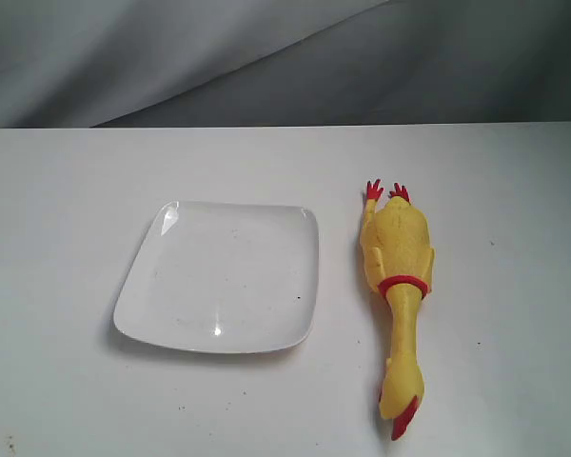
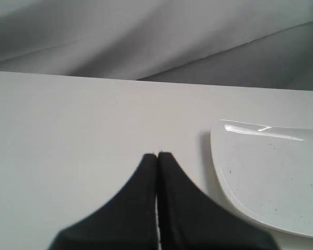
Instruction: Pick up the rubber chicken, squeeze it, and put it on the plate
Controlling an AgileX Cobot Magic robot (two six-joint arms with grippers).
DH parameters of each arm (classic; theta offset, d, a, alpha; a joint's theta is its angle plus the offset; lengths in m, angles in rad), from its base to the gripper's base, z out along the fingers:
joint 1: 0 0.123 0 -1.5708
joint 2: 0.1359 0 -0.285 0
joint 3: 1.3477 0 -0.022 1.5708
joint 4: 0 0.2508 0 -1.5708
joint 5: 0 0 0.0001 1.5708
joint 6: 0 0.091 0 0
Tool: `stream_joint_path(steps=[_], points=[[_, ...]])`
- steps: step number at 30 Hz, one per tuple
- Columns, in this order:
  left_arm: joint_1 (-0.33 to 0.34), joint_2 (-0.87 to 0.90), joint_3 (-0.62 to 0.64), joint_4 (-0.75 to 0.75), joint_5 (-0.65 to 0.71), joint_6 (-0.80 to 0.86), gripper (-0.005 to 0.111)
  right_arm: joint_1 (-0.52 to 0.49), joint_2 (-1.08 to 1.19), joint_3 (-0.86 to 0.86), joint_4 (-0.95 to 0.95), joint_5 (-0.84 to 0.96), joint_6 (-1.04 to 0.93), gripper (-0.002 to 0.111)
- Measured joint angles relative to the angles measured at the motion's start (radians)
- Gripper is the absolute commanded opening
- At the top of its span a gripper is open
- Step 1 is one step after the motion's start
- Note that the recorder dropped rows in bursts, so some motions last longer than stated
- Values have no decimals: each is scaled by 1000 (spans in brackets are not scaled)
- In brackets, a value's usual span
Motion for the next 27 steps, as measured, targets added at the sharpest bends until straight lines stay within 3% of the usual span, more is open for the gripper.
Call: stream_joint_path(steps=[7, 20, 22, 27], points=[[0, 0, 0, 0, 0, 0, 0, 0, 0, 0, 0, -35, -6, 0], [0, 0, 0, 0, 0, 0, 0, 0, 0, 0, -2, -689, 1, 0], [0, 0, 0, 0, 0, 0, 0, 0, 0, 0, -2, -749, 80, 0], [0, 0, 0, 0, 0, 0, 0, 0, 0, 0, -2, -843, 514, 0]])
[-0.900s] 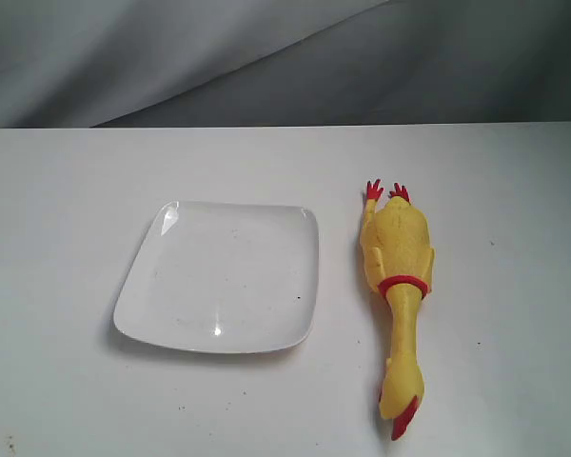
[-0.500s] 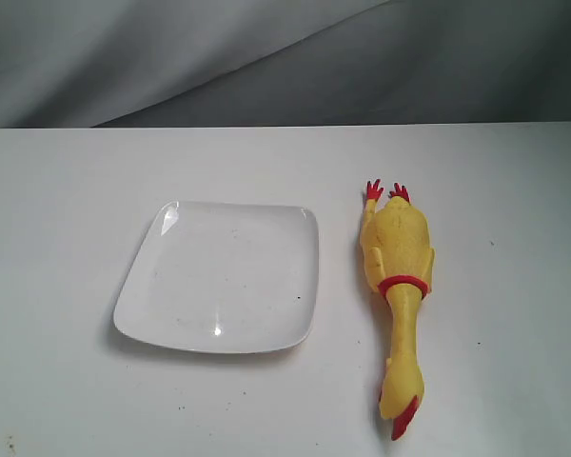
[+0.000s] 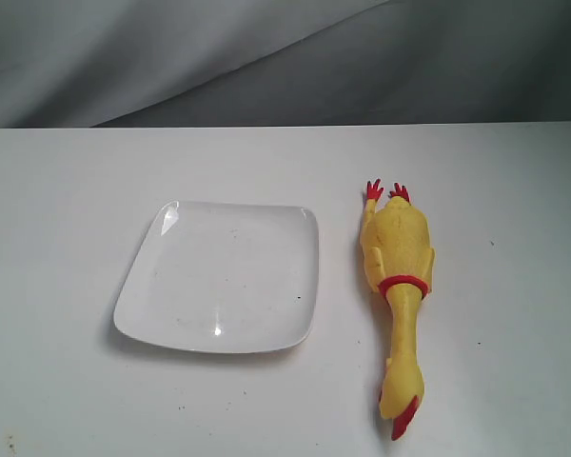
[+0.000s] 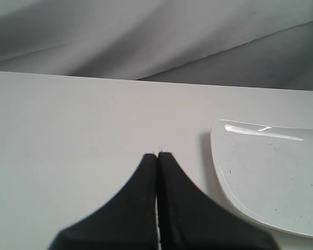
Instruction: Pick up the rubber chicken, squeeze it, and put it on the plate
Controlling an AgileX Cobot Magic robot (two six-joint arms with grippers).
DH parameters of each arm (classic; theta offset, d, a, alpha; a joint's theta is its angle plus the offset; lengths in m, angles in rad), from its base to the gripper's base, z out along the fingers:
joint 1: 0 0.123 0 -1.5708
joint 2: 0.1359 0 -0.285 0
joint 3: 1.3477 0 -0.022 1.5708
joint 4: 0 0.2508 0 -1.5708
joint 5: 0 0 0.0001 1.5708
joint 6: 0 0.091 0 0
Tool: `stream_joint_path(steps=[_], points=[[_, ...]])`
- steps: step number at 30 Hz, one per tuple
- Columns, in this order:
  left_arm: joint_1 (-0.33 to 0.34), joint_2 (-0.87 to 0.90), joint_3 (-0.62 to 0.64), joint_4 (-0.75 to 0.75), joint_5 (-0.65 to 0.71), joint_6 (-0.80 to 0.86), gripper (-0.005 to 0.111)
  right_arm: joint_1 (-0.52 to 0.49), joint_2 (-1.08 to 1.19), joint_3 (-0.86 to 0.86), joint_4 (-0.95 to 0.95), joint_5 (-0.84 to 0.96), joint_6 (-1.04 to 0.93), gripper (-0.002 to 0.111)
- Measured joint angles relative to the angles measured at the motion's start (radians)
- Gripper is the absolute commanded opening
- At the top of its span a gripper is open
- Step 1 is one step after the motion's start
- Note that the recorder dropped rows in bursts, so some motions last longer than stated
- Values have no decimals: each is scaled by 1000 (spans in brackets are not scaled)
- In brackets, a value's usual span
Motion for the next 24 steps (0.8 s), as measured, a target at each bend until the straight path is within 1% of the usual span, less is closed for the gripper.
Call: stream_joint_path(steps=[2, 4, 6, 8, 12, 16, 19, 24], points=[[0, 0, 0, 0, 0, 0, 0, 0, 0, 0, -38, -2, 74, 0], [0, 0, 0, 0, 0, 0, 0, 0, 0, -24, -118, 9, 106, 0], [0, 0, 0, 0, 0, 0, 0, 0, 6, -64, -174, 18, 151, 0], [0, 0, 0, 0, 0, 0, 0, 0, 47, -133, -213, 72, 190, 0], [0, 0, 0, 0, 0, 0, 0, 0, 192, -313, -293, 315, 210, 0], [0, 0, 0, 0, 0, 0, 0, 2, 409, -496, -317, 548, 179, 0], [0, 0, 0, 0, 0, 0, 0, 32, 590, -623, -317, 699, 109, 0], [0, 0, 0, 0, 0, 0, 0, 128, 853, -828, -273, 974, -94, 0]])
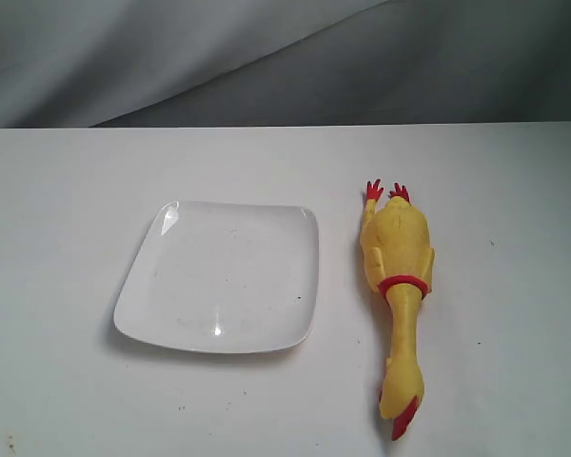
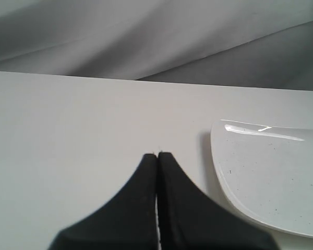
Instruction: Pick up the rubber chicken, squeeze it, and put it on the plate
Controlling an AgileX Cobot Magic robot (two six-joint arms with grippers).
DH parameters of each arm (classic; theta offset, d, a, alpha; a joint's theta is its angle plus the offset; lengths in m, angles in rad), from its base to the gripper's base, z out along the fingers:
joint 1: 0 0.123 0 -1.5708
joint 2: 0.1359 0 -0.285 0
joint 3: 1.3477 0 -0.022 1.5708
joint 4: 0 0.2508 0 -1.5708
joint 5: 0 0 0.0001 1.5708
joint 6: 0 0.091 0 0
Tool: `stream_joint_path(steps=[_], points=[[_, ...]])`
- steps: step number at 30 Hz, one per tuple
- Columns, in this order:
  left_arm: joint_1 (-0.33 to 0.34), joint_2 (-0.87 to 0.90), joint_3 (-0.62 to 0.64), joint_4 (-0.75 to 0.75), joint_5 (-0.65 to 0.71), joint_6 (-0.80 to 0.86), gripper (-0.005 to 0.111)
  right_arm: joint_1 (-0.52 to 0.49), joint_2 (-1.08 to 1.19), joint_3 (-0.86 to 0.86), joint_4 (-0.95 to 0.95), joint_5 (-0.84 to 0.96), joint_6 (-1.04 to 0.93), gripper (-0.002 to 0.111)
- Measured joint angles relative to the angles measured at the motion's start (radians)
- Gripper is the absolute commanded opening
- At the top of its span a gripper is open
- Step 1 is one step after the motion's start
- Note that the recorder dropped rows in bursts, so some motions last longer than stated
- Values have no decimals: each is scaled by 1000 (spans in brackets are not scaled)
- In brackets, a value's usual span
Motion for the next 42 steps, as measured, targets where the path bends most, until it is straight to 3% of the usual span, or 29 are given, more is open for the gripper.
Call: stream_joint_path(steps=[6, 15, 18, 22, 24, 33, 42], points=[[0, 0, 0, 0, 0, 0, 0, 119, 262, -124, 41, 219, -166, 0], [0, 0, 0, 0, 0, 0, 0, 257, 499, -129, 43, 223, -192, 1], [0, 0, 0, 0, 0, 0, 0, 282, 550, -129, 45, 214, -194, 16], [0, 0, 0, 0, 0, 0, 0, 307, 613, -129, 45, 194, -196, 50], [0, 0, 0, 0, 0, 0, 0, 328, 641, -129, 45, 180, -196, 57], [0, 0, 0, 0, 0, 0, 0, 421, 782, -131, 95, 173, -177, 57], [0, 0, 0, 0, 0, 0, 0, 431, 897, -131, 141, 194, -130, 55]])
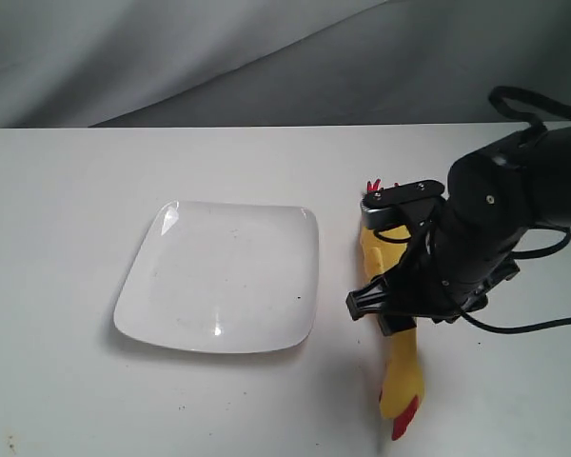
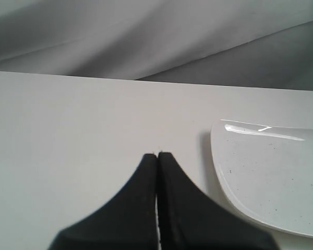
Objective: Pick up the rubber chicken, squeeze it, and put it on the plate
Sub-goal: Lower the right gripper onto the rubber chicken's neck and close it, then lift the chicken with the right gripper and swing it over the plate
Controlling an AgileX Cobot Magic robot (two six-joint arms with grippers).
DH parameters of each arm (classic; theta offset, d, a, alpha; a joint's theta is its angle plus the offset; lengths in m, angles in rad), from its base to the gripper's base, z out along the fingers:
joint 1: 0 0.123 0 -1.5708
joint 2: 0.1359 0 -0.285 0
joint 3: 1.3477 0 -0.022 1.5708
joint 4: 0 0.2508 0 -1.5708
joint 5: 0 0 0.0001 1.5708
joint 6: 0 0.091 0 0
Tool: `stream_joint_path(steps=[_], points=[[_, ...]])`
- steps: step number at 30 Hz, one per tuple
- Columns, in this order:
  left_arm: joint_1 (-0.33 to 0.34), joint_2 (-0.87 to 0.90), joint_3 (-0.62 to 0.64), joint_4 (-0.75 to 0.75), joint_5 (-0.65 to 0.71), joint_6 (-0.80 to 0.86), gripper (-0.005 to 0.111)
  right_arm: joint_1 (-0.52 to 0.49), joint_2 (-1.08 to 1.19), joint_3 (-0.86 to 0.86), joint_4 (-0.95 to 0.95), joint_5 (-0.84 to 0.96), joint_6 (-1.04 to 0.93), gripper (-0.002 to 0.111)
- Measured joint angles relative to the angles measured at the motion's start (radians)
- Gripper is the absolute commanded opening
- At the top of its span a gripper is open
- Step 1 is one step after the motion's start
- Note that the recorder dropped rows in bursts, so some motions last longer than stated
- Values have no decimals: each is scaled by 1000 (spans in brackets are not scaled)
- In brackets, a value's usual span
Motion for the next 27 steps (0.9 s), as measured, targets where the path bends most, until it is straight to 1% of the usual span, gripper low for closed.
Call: stream_joint_path(steps=[3, 4, 6, 10, 12, 17, 22, 27], points=[[0, 0, 0, 0, 0, 0, 0, 0, 32, 0, 6, -8, 1, 54], [0, 0, 0, 0, 0, 0, 0, 0, 42, 0, 9, -14, 3, 52], [0, 0, 0, 0, 0, 0, 0, 0, 60, 0, 13, -32, 3, 42], [0, 0, 0, 0, 0, 0, 0, 0, 69, 0, 18, -53, 9, 11], [0, 0, 0, 0, 0, 0, 0, 0, 67, 0, 11, -61, 11, 0], [0, 0, 0, 0, 0, 0, 0, 0, 19, 0, -22, -56, 11, 0], [0, 0, 0, 0, 0, 0, 0, 0, -100, 0, -101, -41, 8, 0], [0, 0, 0, 0, 0, 0, 0, 0, -250, 0, -147, -26, -90, 0]])
